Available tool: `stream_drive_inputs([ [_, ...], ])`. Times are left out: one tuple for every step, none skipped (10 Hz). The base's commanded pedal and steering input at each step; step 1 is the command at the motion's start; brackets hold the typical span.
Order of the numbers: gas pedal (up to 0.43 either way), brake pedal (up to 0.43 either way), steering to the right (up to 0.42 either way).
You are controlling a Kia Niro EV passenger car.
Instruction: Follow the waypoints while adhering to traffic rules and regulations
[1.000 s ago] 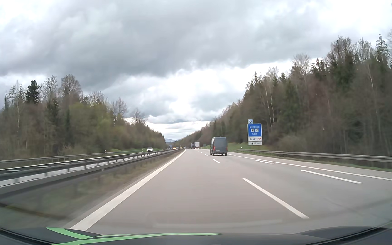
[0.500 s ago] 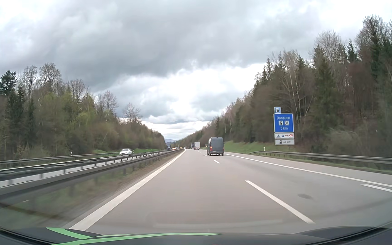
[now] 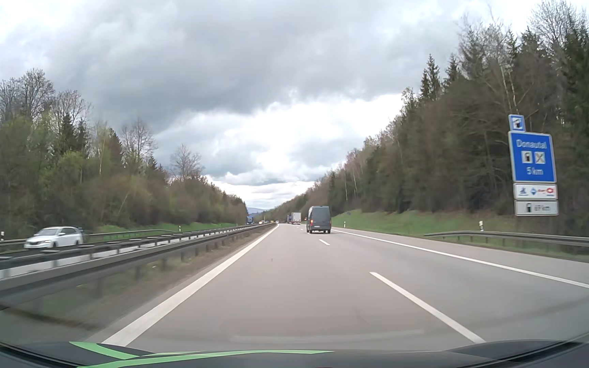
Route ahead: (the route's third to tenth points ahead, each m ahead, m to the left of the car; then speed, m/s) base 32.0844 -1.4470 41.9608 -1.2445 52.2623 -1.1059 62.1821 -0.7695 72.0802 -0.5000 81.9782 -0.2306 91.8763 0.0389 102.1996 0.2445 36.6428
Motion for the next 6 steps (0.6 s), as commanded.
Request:
stream_drive_inputs([
  [0.280, 0.000, -0.004],
  [0.280, 0.000, -0.004],
  [0.280, 0.000, -0.004],
  [0.280, 0.000, -0.004],
  [0.280, 0.000, -0.004],
  [0.280, 0.000, -0.004],
])
